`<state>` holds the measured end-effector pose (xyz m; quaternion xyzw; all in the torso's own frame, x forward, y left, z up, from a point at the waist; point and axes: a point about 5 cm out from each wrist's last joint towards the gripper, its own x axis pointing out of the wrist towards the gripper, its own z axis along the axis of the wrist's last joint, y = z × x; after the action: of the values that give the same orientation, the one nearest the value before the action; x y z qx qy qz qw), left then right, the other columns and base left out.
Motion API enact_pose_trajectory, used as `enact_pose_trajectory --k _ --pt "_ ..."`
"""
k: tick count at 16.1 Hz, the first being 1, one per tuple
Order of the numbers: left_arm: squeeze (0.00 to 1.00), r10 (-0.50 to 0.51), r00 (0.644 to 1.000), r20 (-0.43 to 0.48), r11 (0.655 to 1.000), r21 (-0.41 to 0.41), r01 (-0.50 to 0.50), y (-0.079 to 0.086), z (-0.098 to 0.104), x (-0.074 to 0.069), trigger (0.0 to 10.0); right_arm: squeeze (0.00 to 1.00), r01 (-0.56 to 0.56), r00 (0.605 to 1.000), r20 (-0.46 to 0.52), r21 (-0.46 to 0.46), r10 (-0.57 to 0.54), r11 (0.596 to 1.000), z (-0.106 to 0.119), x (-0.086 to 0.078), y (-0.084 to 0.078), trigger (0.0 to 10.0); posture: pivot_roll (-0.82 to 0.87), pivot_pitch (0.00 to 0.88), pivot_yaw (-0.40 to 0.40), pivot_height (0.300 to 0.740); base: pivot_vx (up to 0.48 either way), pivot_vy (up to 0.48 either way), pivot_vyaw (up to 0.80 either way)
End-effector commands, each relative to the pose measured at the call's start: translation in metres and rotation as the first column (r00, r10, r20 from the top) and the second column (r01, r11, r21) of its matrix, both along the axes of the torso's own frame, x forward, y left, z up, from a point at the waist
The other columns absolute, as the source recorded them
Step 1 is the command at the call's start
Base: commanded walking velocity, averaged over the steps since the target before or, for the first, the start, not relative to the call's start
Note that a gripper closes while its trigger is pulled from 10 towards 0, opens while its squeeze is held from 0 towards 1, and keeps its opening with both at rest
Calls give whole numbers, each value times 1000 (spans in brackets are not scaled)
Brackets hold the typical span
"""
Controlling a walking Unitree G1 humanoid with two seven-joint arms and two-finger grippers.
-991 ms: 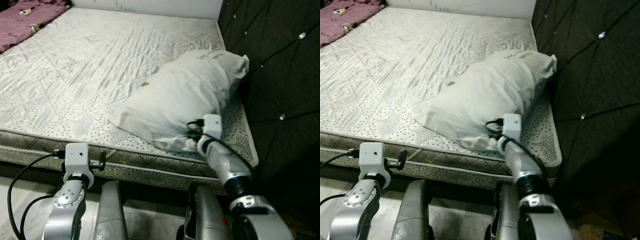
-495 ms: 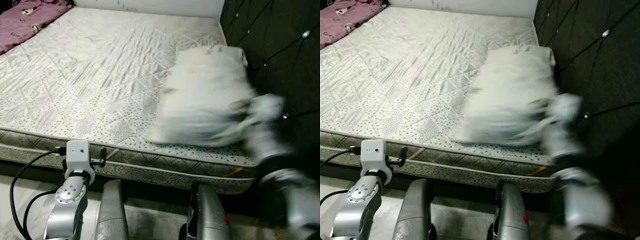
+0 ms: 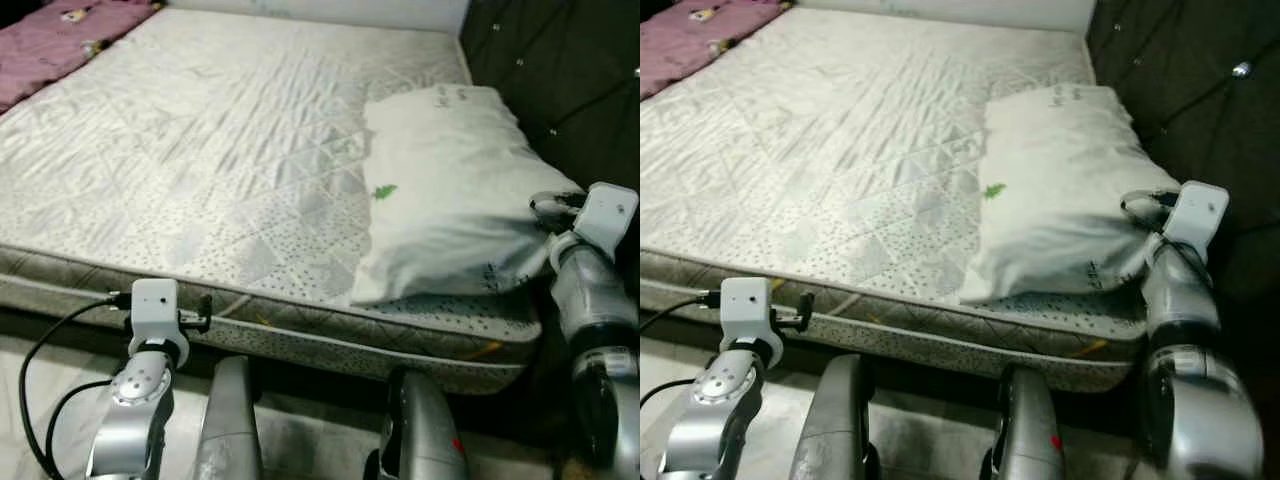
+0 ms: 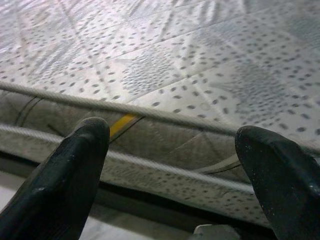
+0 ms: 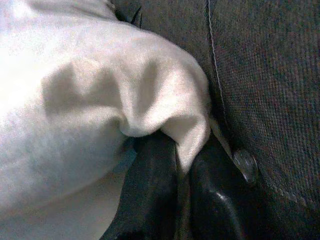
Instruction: Clean up the room
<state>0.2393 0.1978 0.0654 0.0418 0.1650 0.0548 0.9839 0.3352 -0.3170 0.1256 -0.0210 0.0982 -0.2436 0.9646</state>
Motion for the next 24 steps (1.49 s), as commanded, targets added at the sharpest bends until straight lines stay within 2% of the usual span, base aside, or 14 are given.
enact_pose_trajectory --k 1,2,3,4,6,8,9,14,15,17,19,20,21,24 --pt "0 -2 1000 2 1000 10 2 2 1 0 10000 0 19 999 41 -50 -17 999 9 -6 -9 0 87 0 -10 540 0 0 0" --pt "0 -7 1000 -3 1000 11 7 2 0 -1 10000 0 -17 1000 -11 -59 16 998 -14 -25 2 0 81 0 -6 540 0 0 0" --pt "0 -18 1000 -7 1000 10 18 1 -1 -1 10000 0 -67 996 -68 -58 63 996 -37 -52 21 0 73 0 -2 540 0 0 0" --pt "0 -22 1000 -8 1000 10 22 0 -1 -1 10000 0 -88 993 -87 -48 83 995 -45 -62 29 0 69 0 0 540 0 0 0" --pt "0 -28 1000 -10 1000 10 28 -1 -1 0 10000 0 -179 980 -95 -42 174 983 -54 -83 61 0 68 0 -1 540 0 0 0" --pt "0 -27 1000 -10 1000 13 27 1 -1 -1 10000 0 -281 958 -75 -70 276 957 -46 -100 90 0 72 0 -3 540 0 0 0" --pt "0 -25 1000 -13 1000 14 25 2 -1 -2 10000 0 -309 949 -82 -62 304 949 -45 -105 97 0 74 0 -4 540 0 0 0" --pt "0 -25 999 -19 1000 14 26 2 -2 -4 10000 0 -325 944 -92 -75 318 943 -38 -113 99 0 74 0 -4 540 0 0 0" --pt "0 -27 1000 -17 1000 14 27 1 -2 -3 10000 0 -318 946 -101 -84 310 944 -39 -112 95 0 71 0 -3 540 0 0 0" --pt "0 -27 999 -16 1000 12 28 0 -1 -2 10000 0 -256 964 -99 -124 245 959 -34 -93 71 0 67 0 2 540 0 0 0" --pt "0 -29 999 -16 999 13 29 0 -2 -2 10000 0 -103 994 -45 -177 96 979 -8 -58 22 0 68 0 3 540 0 0 0" --pt "0 -28 999 -16 999 14 29 1 -1 -1 10000 0 -67 998 -26 -193 63 979 2 -51 11 0 69 0 3 540 0 0 0" --pt "0 -25 1000 -13 1000 15 25 2 -1 -1 10000 0 14 1000 29 -234 -7 972 32 -35 -19 0 70 0 6 540 0 0 0" --pt "0 -25 1000 -14 1000 16 25 2 -1 -1 10000 0 11 998 58 -316 8 949 63 -20 -39 0 57 0 15 540 0 0 0"
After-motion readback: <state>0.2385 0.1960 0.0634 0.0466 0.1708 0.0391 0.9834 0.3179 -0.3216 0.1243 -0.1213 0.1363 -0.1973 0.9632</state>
